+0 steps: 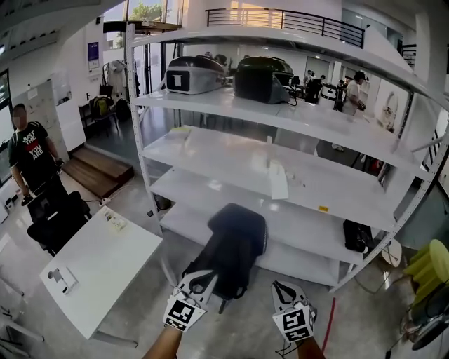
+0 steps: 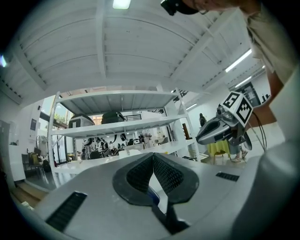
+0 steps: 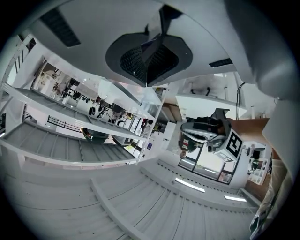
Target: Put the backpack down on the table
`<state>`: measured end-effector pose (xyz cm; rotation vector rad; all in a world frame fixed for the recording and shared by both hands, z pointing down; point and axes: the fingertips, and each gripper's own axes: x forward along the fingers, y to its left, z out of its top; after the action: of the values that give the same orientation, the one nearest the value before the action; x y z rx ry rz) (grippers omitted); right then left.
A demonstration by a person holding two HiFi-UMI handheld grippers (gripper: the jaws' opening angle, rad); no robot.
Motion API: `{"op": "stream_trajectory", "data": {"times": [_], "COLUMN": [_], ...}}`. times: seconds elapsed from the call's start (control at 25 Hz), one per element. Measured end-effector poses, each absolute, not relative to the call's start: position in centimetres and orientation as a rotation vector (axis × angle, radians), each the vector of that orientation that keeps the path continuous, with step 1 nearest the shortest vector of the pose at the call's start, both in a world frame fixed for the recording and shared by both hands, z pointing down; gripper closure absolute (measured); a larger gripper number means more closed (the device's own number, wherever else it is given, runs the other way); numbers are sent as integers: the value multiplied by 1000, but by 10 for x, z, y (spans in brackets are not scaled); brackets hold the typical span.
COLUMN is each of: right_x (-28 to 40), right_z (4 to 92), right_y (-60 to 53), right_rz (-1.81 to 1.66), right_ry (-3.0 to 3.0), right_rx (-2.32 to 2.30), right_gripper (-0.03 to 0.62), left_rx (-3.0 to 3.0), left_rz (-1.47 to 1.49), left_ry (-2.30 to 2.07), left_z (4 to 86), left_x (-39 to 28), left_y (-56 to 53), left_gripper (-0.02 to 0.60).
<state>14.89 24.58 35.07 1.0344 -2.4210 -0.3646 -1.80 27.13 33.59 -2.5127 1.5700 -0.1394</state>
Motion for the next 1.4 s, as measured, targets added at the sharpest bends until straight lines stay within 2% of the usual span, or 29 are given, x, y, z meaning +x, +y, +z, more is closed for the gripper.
{"op": "stream_trajectory", "data": {"times": [0.88,1.4], "right_x": [120,95], "right_z": [414,440], "right_y": [-22,-95], "right_rz": [-276,-219], "right_ry": [-2514,-2503], "right_rx": [881,837], "right_gripper": [568,568], "left_rx": [-2476,-2507], "left_rz": [-340,-352], "left_ry": [1708,1712], "left_z": [381,397], "left_x": [-23,-39], "left_y": [28,-57], "left_gripper": [566,566]}}
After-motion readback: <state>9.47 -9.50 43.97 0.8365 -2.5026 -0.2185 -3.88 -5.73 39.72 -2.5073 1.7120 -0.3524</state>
